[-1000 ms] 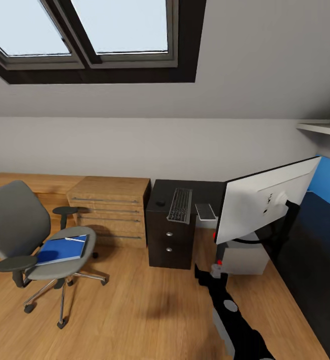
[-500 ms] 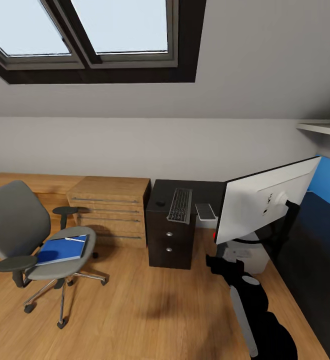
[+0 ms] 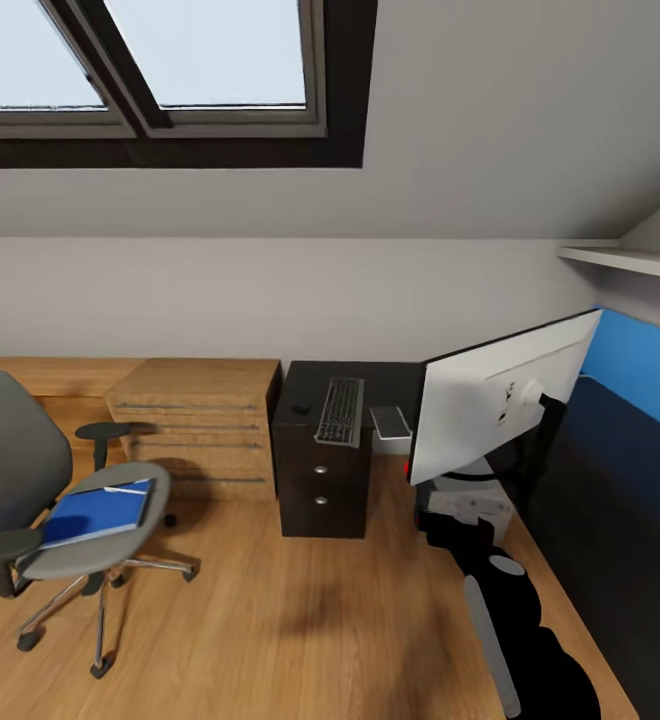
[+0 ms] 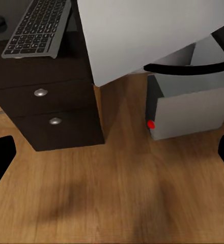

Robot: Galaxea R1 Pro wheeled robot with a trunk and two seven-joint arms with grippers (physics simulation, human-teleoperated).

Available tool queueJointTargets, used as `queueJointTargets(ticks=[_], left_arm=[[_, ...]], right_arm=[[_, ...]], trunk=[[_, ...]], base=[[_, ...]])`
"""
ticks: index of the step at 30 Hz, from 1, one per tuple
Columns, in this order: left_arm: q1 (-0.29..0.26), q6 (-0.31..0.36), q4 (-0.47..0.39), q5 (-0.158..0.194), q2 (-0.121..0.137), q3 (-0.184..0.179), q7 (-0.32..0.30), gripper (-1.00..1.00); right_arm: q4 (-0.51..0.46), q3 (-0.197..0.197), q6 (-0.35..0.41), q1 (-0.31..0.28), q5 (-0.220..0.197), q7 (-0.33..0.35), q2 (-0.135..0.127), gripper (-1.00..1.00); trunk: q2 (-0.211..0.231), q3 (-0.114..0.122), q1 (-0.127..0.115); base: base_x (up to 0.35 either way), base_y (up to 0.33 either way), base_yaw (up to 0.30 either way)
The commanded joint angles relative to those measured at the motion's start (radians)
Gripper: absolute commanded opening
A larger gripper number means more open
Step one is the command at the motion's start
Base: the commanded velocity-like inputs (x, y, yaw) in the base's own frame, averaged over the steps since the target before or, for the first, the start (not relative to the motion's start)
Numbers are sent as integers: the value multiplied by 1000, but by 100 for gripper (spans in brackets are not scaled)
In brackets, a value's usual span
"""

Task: In the bedroom, organize the workspace by keeping the computer under the desk, ensuring the monitor is on the desk, placing the keyboard on the desk next to the monitor, placing the mouse on the desk next to the keyboard, moving the folder from the swivel chair onto the desk next to the mouse, stacking the notebook on top of the folder with the pen on top of the notebook, and positioning the swivel chair next to the desk.

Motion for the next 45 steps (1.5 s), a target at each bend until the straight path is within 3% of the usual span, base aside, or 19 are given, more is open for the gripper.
queueJointTargets(ticks=[1,5,11,22,29,45], left_arm=[[0,-5,0,10,1,-5,7,100],[0,-5,0,10,1,-5,7,100],[0,-5,0,10,1,-5,7,100],[0,-5,0,10,2,-5,7,100],[0,-5,0,10,2,-5,7,100],[0,-4,0,10,2,-6,7,100]], right_arm=[[0,1,2,-1,-7,-6,-4,100],[19,1,-24,-1,-8,1,-29,100],[76,1,-156,-1,-9,29,-78,100],[176,-2,-277,-1,-9,62,-123,100],[192,-28,-297,-1,-10,81,-132,100],[191,-36,-300,-1,-10,94,-130,100]], trunk=[[-1,-1,0],[-1,1,0],[-1,2,0],[-1,2,0],[-1,2,0],[-1,2,0]], base=[[0,0,-252],[0,0,-265],[0,0,-284],[0,0,-291],[0,0,-173],[0,0,-9]])
